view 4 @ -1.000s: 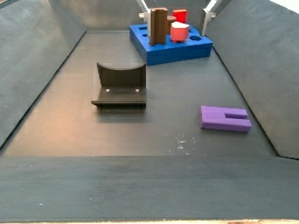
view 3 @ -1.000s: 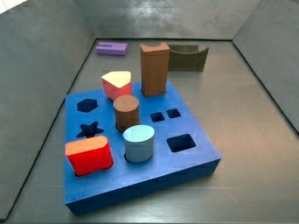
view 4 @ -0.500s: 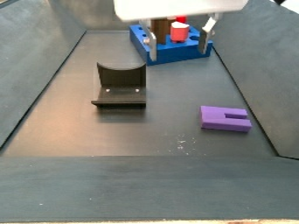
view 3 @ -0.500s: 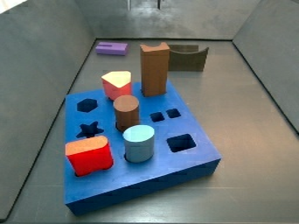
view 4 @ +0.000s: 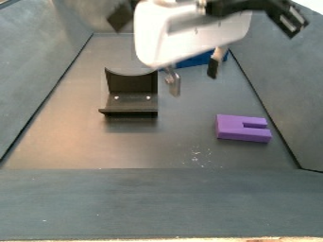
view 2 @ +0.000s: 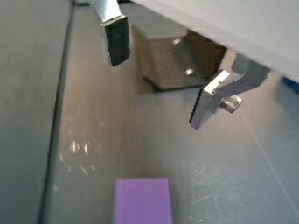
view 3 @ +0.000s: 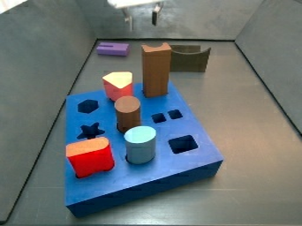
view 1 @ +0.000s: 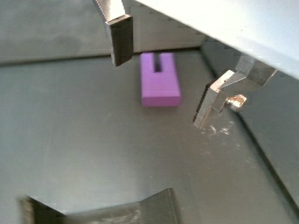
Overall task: Pick up the double-square object. Move up. Place the double-square object on the fixture. Regrasp the double-square object. Move to above the board. Insert the double-square object.
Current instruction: Pick up the double-square object.
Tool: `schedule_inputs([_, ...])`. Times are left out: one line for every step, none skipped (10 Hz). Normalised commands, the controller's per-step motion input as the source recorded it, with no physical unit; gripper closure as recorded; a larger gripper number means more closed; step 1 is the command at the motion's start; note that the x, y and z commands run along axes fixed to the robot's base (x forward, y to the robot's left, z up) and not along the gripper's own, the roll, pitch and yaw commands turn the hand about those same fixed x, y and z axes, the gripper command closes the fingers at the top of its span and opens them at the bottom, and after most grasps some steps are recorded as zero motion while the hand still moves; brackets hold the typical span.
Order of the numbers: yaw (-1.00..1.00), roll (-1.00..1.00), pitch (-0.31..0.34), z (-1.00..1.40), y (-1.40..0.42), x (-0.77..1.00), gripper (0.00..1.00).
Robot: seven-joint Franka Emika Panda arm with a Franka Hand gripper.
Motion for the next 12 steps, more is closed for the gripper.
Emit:
schedule_inputs([0.81,0.28,-0.106,-0.51,0.1,-0.27,0.0])
schedule_inputs([0.78,0.32,-0.099,-0.51,0.07,-0.29,0.0])
schedule_inputs([0.76,0.31,-0.133,-0.53,0.07,-0.35,0.0])
schedule_inputs([0.79,0.3,-0.129,-0.48,0.05,-0.33,0.0])
schedule_inputs([0.8,0.27,-0.116,-0.4,0.07,-0.31,0.0])
schedule_inputs([0.71,0.2,-0.076,0.0,0.13,-0.33,0.0])
schedule_inputs([0.68,0.22,-0.07,0.0,0.11,-0.34,0.0])
schedule_inputs([0.69,0.25,-0.076,-0.03,0.08,-0.35,0.0])
schedule_inputs([0.68,0.26,-0.083,-0.05,0.08,-0.36,0.0])
schedule_inputs([0.69,0.28,-0.104,-0.21,0.04,-0.42,0.0])
schedule_inputs([0.69,0.27,-0.107,-0.28,0.03,-0.45,0.0])
schedule_inputs([0.68,0.25,-0.107,-0.33,0.05,-0.46,0.0])
